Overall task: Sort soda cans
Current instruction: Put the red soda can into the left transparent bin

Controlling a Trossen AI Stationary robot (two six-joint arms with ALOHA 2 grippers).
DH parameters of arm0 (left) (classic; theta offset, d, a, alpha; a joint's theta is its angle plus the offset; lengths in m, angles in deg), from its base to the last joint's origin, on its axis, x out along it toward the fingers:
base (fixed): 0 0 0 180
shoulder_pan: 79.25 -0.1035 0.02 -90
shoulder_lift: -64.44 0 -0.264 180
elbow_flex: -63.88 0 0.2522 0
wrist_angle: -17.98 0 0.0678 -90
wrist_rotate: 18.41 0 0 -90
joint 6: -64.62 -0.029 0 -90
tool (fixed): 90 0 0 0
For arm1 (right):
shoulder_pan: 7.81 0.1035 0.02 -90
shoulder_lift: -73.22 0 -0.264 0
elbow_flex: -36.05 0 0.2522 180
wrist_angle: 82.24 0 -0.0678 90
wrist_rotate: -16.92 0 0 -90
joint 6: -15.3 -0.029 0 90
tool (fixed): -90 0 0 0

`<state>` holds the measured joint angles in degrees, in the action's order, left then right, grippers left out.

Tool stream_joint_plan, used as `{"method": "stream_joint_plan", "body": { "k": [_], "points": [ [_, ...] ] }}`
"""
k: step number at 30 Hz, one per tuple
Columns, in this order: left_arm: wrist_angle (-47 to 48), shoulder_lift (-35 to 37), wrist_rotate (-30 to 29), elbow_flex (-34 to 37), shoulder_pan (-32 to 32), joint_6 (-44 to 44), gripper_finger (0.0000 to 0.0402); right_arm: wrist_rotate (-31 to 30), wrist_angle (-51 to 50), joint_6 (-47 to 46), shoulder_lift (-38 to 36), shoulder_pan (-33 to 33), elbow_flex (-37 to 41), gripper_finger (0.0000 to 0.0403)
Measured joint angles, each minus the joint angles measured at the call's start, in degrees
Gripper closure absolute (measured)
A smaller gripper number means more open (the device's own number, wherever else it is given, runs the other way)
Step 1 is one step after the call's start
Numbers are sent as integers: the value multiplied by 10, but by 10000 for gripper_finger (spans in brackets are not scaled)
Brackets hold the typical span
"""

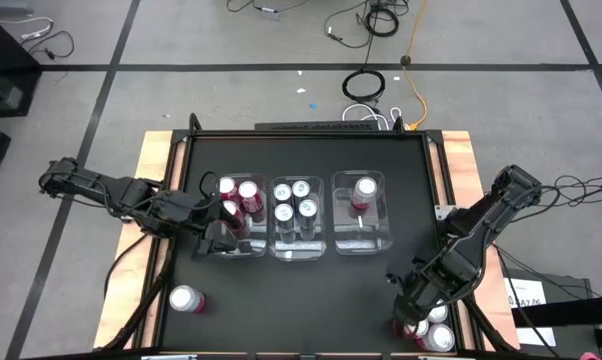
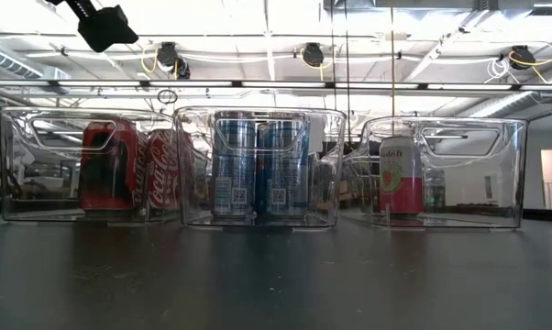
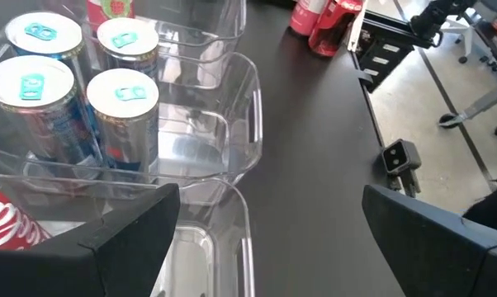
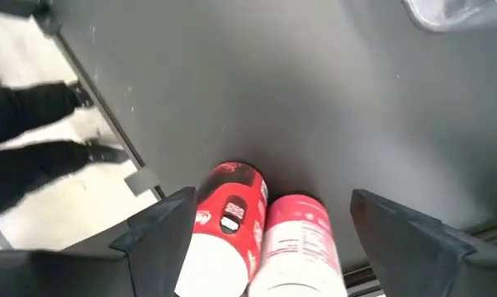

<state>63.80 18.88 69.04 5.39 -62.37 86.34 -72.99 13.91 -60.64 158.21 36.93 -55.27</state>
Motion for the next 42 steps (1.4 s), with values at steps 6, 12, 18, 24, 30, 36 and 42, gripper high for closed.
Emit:
{"method": "stream_joint_plan", "body": {
  "k": [6,12,18,24,30,36,42],
  "points": [
    [0,0,-5,0,0,3,14,3,1,18,2,1,0,90],
    [0,0,-9,0,0,5,14,32,12,33,26,9,0,90],
    [1,0,-9,0,0,31,14,54,35,29,41,22,0,90],
    [2,0,-9,0,0,34,14,56,72,-11,44,38,-1,90],
    [4,0,-9,0,0,34,14,77,84,-23,78,61,-1,90],
    [4,0,-9,0,0,34,14,119,76,-15,110,79,-1,90],
    [4,0,-9,0,0,35,14,114,67,4,114,92,-2,90]
  ]
}}
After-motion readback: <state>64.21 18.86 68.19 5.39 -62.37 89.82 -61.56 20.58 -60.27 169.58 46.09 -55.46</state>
